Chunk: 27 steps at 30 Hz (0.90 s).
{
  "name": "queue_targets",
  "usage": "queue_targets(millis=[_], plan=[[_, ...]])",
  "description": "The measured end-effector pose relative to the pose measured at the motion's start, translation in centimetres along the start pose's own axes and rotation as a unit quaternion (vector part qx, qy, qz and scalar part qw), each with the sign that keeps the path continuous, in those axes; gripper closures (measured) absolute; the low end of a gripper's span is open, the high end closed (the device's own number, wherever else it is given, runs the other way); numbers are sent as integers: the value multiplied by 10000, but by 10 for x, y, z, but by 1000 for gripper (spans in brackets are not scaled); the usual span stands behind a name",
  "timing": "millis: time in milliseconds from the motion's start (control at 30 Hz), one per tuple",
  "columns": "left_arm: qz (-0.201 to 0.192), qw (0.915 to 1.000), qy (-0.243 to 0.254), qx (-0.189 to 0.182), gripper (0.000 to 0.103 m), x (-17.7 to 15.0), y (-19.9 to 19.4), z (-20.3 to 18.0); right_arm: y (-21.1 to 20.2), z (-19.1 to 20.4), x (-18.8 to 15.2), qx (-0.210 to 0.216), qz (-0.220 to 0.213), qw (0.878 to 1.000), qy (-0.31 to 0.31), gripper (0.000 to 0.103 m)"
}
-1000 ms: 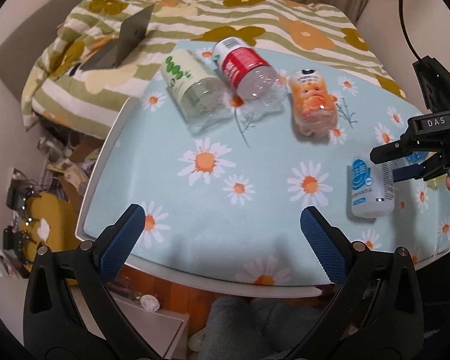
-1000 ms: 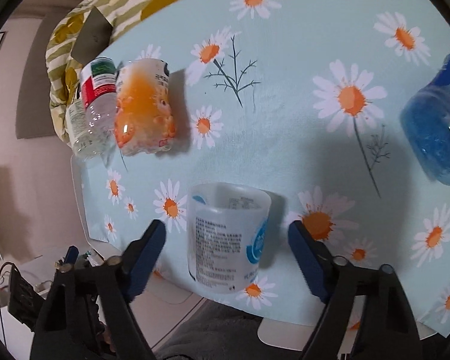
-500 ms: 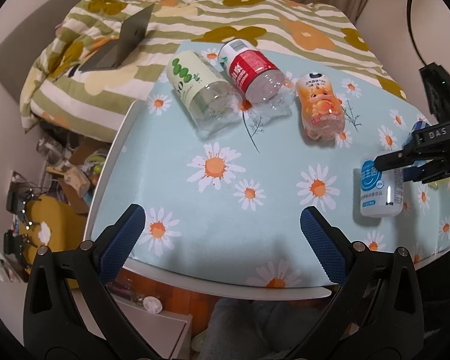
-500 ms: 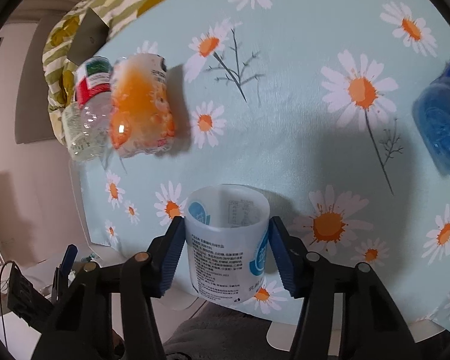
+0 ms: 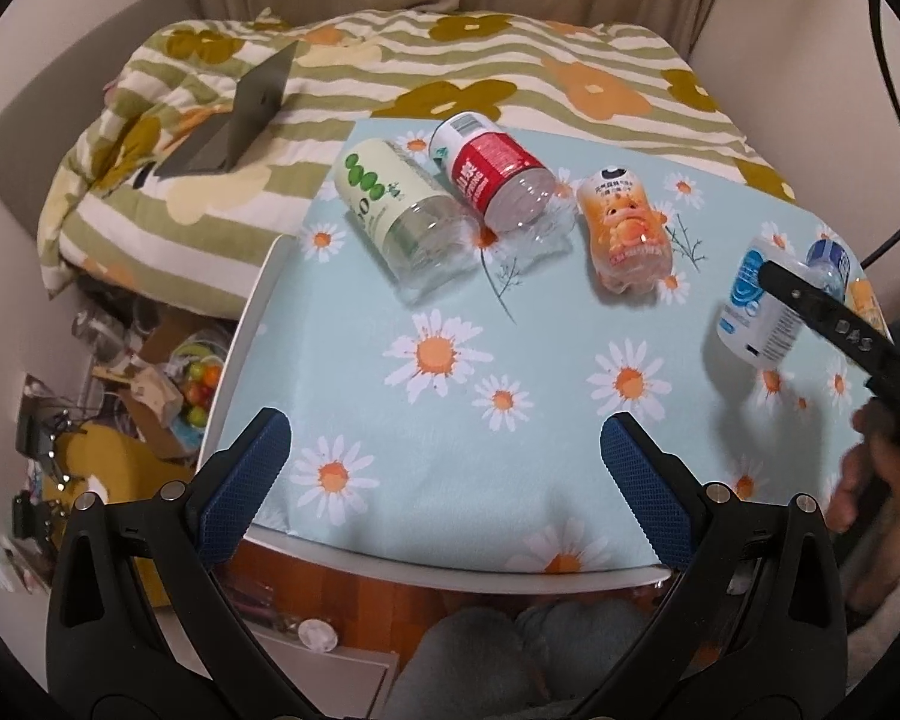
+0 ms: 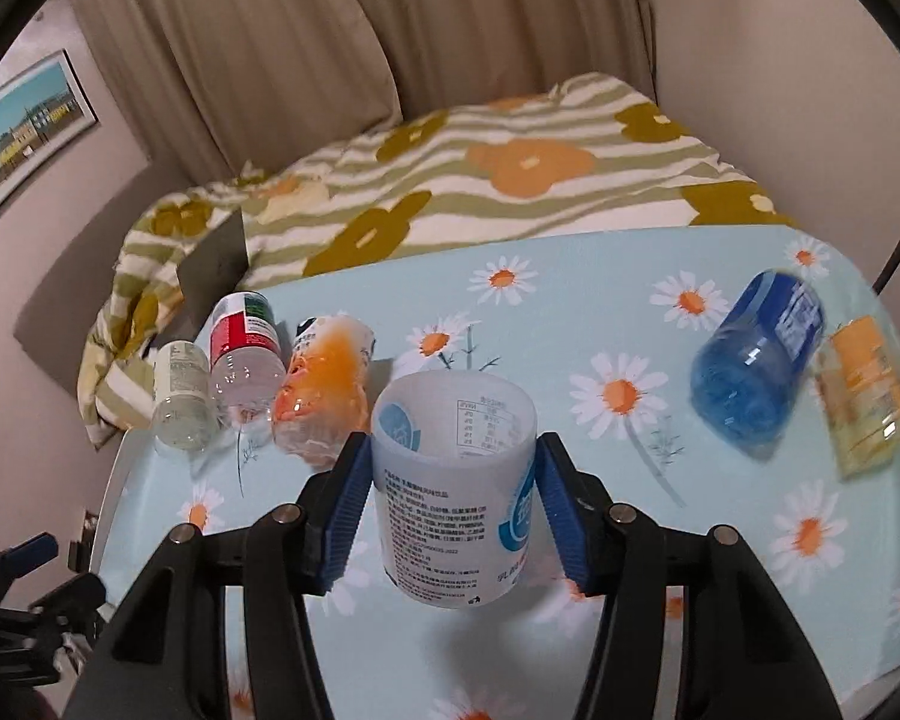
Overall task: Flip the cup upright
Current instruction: 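Turn the cup opening-up with the right gripper and lower it, then set the cup on the tablecloth and open the right gripper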
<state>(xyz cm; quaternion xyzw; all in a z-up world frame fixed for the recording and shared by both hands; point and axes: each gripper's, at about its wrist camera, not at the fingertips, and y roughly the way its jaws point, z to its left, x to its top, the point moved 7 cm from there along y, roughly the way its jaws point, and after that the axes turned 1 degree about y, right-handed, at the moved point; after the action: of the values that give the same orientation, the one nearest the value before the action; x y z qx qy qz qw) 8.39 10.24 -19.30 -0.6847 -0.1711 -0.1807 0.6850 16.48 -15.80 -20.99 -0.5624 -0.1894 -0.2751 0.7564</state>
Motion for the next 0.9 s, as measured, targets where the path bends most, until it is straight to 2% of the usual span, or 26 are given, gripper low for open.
queue_targets(millis=[133, 300, 633, 900], plan=[[9, 9999, 22, 121, 0, -8, 1, 13, 9, 4, -7, -282, -398, 9985, -238, 52], [12, 9998, 3, 186, 0, -15, 4, 26, 11, 8, -19, -400, -596, 9970, -294, 52], [2, 9999, 118, 101, 0, -13, 9, 24, 2, 17, -46, -494, -551, 9936, -856, 49], [23, 9997, 254, -4, 0, -13, 12, 12, 2, 18, -50, -567, -566, 9922, -954, 47]])
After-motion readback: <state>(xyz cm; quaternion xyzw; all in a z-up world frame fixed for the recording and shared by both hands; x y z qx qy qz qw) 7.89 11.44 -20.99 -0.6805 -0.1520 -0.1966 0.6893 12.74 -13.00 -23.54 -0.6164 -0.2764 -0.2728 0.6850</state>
